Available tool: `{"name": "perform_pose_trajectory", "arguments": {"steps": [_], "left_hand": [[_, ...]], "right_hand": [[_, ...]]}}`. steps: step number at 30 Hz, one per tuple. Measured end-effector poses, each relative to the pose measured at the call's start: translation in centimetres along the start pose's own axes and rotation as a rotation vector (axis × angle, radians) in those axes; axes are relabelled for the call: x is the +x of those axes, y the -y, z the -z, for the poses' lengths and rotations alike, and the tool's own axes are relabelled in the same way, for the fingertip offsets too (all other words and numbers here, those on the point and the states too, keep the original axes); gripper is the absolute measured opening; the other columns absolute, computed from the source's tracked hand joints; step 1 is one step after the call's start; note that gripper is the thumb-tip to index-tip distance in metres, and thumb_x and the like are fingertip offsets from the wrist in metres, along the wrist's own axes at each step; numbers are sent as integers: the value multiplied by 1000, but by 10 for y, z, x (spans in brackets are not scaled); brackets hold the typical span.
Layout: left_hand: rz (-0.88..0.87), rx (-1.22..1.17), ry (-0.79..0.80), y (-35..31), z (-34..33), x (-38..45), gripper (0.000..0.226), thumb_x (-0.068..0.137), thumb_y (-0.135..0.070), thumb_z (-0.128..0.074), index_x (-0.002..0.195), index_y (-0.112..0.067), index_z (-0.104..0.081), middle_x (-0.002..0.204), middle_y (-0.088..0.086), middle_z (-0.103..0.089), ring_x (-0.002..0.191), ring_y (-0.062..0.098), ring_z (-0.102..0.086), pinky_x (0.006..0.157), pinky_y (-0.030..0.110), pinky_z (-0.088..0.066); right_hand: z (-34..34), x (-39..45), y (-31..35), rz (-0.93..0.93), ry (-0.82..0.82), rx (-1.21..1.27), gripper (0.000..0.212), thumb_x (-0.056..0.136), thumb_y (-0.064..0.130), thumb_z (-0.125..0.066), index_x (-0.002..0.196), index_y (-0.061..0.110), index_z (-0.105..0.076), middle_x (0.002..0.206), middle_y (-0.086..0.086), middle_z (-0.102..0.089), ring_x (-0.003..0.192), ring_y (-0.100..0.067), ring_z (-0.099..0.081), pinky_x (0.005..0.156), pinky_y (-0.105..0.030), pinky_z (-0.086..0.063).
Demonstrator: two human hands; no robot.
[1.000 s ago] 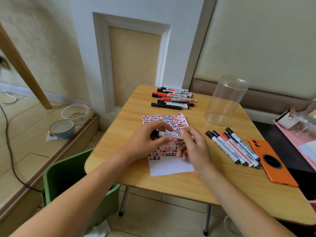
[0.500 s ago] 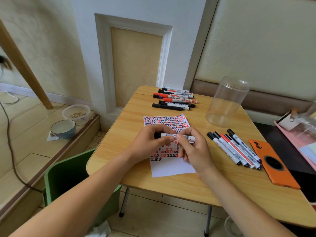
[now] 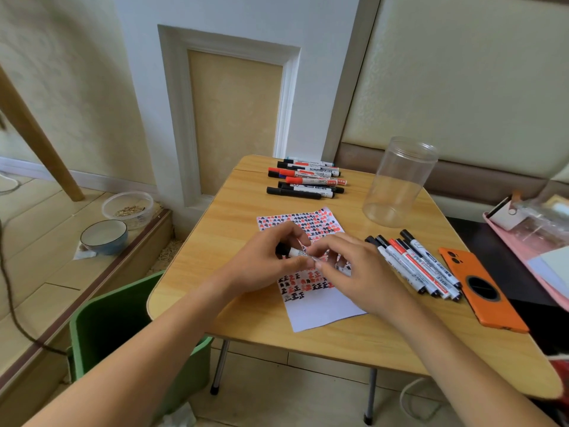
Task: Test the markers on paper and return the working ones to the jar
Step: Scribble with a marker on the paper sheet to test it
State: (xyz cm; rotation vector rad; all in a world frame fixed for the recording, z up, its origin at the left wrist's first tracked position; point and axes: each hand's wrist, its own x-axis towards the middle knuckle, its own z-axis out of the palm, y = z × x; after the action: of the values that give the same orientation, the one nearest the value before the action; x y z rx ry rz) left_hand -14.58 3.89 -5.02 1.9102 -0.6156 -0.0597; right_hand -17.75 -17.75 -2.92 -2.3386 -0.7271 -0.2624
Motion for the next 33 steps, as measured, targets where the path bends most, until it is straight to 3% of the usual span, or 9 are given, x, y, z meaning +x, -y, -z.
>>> {"name": "perform_pose_trajectory", "arguments": {"steps": [2, 4, 6, 9, 14, 19, 28, 33], "left_hand": [[-16, 61, 4, 2, -4, 1, 33, 90, -34, -77, 115, -24, -57, 101, 1, -68, 88, 20, -66, 79, 45, -56], [-64, 271, -48, 5, -8, 3, 42, 93, -46, -69, 125, -24, -53, 116, -2, -63, 105, 14, -61, 91, 41, -53], [-16, 558, -78, 9, -6, 6, 53, 97, -59, -54, 141, -30, -46, 143, -4, -50, 133, 16, -45, 114, 41, -35], [116, 787, -17, 19, 0, 8, 55, 99, -63, -43, 149, -40, -42, 159, -6, -34, 149, 16, -24, 121, 45, -12], [159, 809, -12, 26, 6, 10, 51, 96, -56, -42, 144, -39, -47, 156, -8, -39, 146, 14, -32, 122, 49, -8], [180, 792, -24, 30, 13, 10, 51, 93, -53, -44, 141, -38, -50, 154, -7, -41, 142, 14, -37, 120, 48, -10], [174, 770, -19, 28, 10, 10, 64, 84, -56, -34, 143, -35, -48, 155, -6, -41, 142, 14, -37, 121, 46, -11], [178, 774, -12, 28, 9, 11, 55, 89, -53, -41, 141, -35, -49, 153, -5, -41, 141, 14, -37, 119, 45, -12]], "right_hand": [[0, -4, -4, -6, 60, -16, 19, 94, 15, -69, 106, 29, -67, 99, 17, -64, 88, -14, -59, 73, -22, -47], [2, -9, -11, -40, 65, -44, 17, 94, 16, -68, 103, 30, -63, 97, 18, -61, 84, -15, -56, 71, -30, -48], [6, -14, -22, -91, -7, -114, 15, 94, 17, -68, 98, 28, -60, 92, 19, -57, 81, -12, -54, 68, -34, -49], [12, -20, -41, -184, -158, -279, 17, 92, 15, -69, 92, 26, -55, 88, 16, -53, 77, -9, -52, 64, -38, -49], [16, -31, -63, -330, -249, -515, 13, 90, 11, -67, 90, 20, -57, 91, 5, -57, 82, -20, -55, 59, -35, -45], [18, -35, -68, -362, -331, -609, 12, 87, 13, -69, 84, 18, -58, 87, 2, -53, 78, -20, -50, 51, -23, -24], [15, -32, -65, -414, -342, -721, 10, 86, 4, -72, 89, 11, -66, 87, -4, -59, 84, -26, -55, 59, -30, -34], [0, -16, -33, -139, -227, -449, 5, 94, 16, -65, 98, 19, -65, 100, 8, -57, 97, -12, -51, 75, -24, -39]]}}
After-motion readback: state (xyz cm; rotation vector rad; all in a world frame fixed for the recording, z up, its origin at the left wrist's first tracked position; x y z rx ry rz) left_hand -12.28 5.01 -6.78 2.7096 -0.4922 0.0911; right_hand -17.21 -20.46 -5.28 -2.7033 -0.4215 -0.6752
